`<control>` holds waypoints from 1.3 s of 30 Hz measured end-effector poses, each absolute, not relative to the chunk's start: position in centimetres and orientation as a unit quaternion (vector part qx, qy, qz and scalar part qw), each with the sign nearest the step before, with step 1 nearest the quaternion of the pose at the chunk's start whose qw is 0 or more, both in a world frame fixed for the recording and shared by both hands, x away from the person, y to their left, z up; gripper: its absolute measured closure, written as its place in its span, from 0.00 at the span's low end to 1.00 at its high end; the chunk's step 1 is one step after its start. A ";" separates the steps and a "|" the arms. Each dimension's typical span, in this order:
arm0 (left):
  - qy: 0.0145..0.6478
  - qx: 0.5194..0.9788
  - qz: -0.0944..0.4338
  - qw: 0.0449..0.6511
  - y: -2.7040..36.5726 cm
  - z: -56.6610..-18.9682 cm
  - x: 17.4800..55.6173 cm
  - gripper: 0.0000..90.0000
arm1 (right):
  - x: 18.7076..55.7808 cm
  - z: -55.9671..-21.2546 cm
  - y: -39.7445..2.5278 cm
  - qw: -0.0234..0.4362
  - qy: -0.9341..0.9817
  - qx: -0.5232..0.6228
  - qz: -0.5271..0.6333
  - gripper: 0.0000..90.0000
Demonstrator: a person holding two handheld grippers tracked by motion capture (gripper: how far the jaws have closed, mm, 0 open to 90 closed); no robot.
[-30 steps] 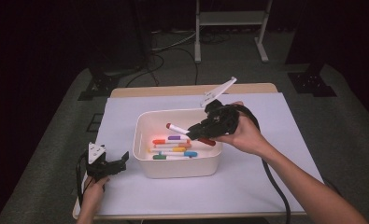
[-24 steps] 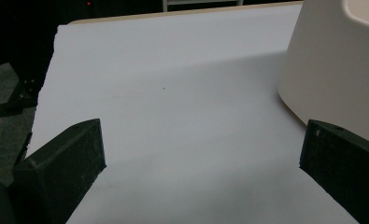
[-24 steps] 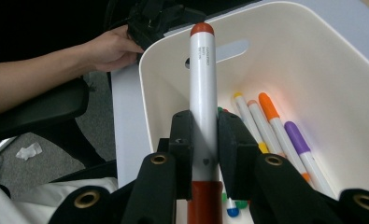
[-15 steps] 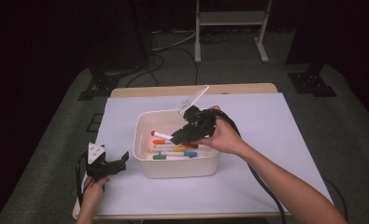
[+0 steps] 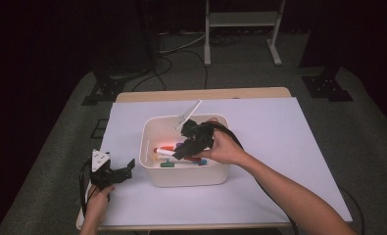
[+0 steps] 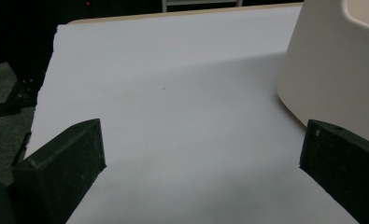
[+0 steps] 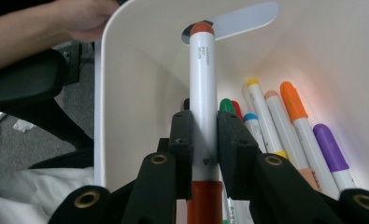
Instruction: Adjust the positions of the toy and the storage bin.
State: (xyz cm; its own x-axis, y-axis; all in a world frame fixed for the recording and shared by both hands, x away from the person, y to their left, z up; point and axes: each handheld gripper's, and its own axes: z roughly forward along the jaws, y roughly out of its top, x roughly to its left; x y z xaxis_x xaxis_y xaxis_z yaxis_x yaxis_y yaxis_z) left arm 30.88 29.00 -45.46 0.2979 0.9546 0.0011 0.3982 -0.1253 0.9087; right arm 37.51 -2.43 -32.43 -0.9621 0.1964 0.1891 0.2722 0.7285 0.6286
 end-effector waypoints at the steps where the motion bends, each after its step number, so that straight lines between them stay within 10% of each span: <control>1: 0.499 0.678 0.320 0.434 29.0 -45.5 30.9 0.00 | 37.5 -32.4 -2.4 0.055 -0.928 -0.126 -0.346 0.84; 39: 0.499 0.678 0.318 0.436 29.1 -45.4 30.9 0.00 | 37.4 -32.9 -1.8 0.045 -0.942 -0.115 -0.311 0.76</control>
State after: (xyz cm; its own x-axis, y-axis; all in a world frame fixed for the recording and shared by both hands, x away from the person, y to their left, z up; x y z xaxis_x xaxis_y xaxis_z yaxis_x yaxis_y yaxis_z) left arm 30.86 29.06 -45.45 0.2986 0.9544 -0.0042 0.3995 -0.1210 0.9087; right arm 37.40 -1.77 -32.95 -0.9696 0.1885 0.1562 0.2444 0.7803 0.5756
